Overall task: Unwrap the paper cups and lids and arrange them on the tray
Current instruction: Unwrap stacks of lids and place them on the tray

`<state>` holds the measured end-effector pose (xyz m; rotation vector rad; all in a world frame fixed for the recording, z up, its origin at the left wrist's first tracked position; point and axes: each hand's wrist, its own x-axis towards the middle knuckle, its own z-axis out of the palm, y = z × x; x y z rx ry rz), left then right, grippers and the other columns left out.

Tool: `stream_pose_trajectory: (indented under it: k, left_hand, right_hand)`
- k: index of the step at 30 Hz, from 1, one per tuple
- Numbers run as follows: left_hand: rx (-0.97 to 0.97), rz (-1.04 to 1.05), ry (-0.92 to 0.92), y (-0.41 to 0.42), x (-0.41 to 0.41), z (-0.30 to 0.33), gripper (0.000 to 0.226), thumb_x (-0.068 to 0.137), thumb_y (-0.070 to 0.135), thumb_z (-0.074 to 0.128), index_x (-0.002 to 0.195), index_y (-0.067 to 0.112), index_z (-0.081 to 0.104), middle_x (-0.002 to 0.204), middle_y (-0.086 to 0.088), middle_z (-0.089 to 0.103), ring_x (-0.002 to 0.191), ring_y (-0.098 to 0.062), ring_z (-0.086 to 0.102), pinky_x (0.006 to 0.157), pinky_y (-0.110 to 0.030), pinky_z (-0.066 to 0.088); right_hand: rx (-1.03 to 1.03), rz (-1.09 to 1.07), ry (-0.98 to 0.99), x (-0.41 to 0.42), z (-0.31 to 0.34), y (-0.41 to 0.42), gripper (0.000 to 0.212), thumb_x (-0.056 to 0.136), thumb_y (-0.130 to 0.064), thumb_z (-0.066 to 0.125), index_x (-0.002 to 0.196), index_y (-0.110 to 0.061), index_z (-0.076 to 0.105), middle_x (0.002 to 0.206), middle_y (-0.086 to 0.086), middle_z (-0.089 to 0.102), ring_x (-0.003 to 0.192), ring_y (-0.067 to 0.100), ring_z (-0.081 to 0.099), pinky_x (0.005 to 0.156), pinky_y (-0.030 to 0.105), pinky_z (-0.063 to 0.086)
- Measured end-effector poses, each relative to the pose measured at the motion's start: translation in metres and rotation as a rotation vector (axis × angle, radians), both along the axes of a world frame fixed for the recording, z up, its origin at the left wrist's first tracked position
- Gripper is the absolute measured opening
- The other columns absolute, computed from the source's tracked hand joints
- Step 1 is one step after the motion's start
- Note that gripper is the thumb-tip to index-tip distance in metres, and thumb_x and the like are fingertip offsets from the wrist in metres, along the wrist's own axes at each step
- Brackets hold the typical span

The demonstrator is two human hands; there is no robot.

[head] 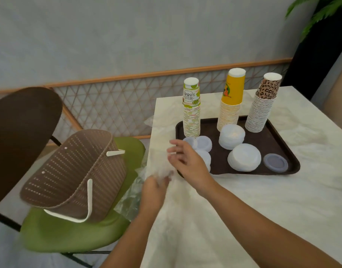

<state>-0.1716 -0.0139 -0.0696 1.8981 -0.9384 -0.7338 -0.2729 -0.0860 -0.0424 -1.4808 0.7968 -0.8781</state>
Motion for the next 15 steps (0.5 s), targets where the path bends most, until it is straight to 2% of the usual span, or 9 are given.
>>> stream_pose_trajectory:
  k: [2,3,6,8,11,13,15]
  left_hand:
    - [-0.182,0.016,0.340,-0.002,0.004,0.026,0.017,0.095,0.010,0.051,0.094,0.008,0.069,0.091,-0.003,0.072,0.082,-0.015,0.069,0.069,-0.015,0.048]
    - [-0.255,-0.029,0.455,-0.002,0.004,0.038,0.019,0.094,0.006,0.050,0.097,0.007,0.068,0.097,-0.007,0.072,0.086,-0.016,0.070,0.078,-0.020,0.050]
    - [-0.372,-0.169,0.645,-0.003,0.003,0.058,0.021,0.090,0.004,0.052,0.106,0.002,0.065,0.109,-0.017,0.068,0.101,-0.027,0.066,0.093,-0.038,0.050]
    - [-0.354,-0.216,0.705,-0.003,-0.002,0.062,0.028,0.084,0.010,0.058,0.111,0.002,0.065,0.110,-0.018,0.068,0.105,-0.029,0.064,0.095,-0.040,0.049]
    - [-0.340,-0.213,0.684,-0.006,-0.009,0.064,0.016,0.088,0.011,0.058,0.096,0.009,0.072,0.095,-0.012,0.073,0.092,-0.023,0.069,0.089,-0.036,0.052]
    - [-0.348,-0.143,0.620,-0.009,-0.013,0.063,0.015,0.091,0.013,0.057,0.088,0.010,0.072,0.080,-0.005,0.074,0.076,-0.017,0.068,0.078,-0.030,0.055]
    - [-0.363,-0.060,0.580,-0.013,-0.017,0.065,0.017,0.093,0.015,0.056,0.083,0.010,0.069,0.061,0.005,0.068,0.057,-0.007,0.063,0.061,-0.021,0.052]
  right_hand:
    - [-0.085,-0.079,0.041,-0.002,0.011,0.001,0.039,0.089,-0.025,0.064,0.123,-0.033,0.048,0.119,-0.012,0.056,0.108,0.000,0.053,0.091,0.020,0.045]
    - [-0.096,-0.090,0.073,-0.004,0.015,0.001,0.043,0.089,-0.030,0.063,0.128,-0.031,0.046,0.123,-0.012,0.053,0.111,0.000,0.051,0.090,0.019,0.044]
    - [-0.002,-0.066,0.131,-0.010,0.023,0.004,0.046,0.091,-0.035,0.056,0.134,-0.024,0.045,0.119,-0.009,0.054,0.108,0.007,0.054,0.078,0.008,0.044]
    - [0.017,-0.129,0.110,-0.012,0.022,0.008,0.033,0.092,-0.030,0.057,0.123,-0.017,0.056,0.110,-0.004,0.062,0.100,0.012,0.060,0.077,0.013,0.047]
    - [-0.073,-0.284,0.076,-0.018,0.021,0.012,0.011,0.091,-0.021,0.061,0.097,-0.013,0.064,0.095,0.000,0.069,0.086,0.015,0.063,0.076,0.025,0.053]
    - [-0.100,-0.392,0.026,-0.025,0.023,0.015,0.006,0.092,-0.017,0.060,0.086,-0.017,0.061,0.082,-0.004,0.066,0.071,0.008,0.060,0.066,0.021,0.050]
    - [-0.112,-0.508,-0.007,-0.037,0.028,0.016,0.009,0.093,-0.015,0.057,0.085,-0.017,0.058,0.074,-0.006,0.060,0.059,0.002,0.052,0.058,0.015,0.044]
